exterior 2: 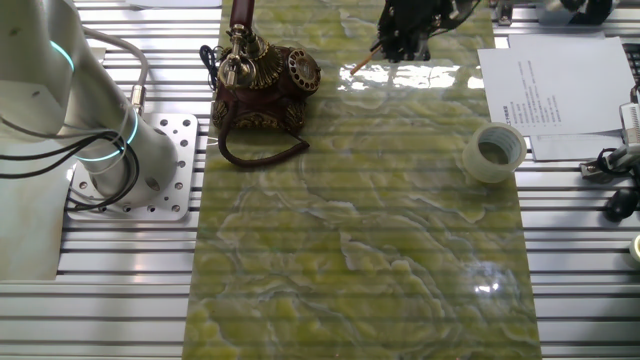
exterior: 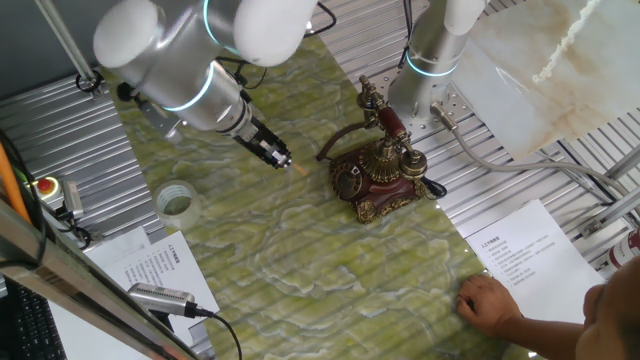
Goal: Dial a number on an old rotary phone
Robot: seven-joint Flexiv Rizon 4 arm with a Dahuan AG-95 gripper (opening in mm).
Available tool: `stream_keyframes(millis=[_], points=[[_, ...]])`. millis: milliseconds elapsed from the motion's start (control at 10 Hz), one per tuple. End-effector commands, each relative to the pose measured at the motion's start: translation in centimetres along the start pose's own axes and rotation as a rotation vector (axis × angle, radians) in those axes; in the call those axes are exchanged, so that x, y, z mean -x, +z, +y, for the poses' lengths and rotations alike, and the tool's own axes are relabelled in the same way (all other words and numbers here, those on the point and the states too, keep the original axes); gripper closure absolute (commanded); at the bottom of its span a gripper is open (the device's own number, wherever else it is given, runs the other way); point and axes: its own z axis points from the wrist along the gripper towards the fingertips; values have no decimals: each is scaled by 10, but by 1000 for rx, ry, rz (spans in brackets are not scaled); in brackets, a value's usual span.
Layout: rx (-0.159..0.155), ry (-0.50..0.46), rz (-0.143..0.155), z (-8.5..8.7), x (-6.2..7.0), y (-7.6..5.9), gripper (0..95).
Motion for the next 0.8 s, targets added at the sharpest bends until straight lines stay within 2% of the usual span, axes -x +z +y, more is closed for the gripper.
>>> stream_keyframes(millis=[100, 400, 600, 800], points=[[19, 38, 44, 0, 2, -2, 950], [40, 24, 66, 12, -7, 4, 950], [30, 52, 66, 29, -19, 12, 950], [26, 53, 68, 36, -28, 16, 950]])
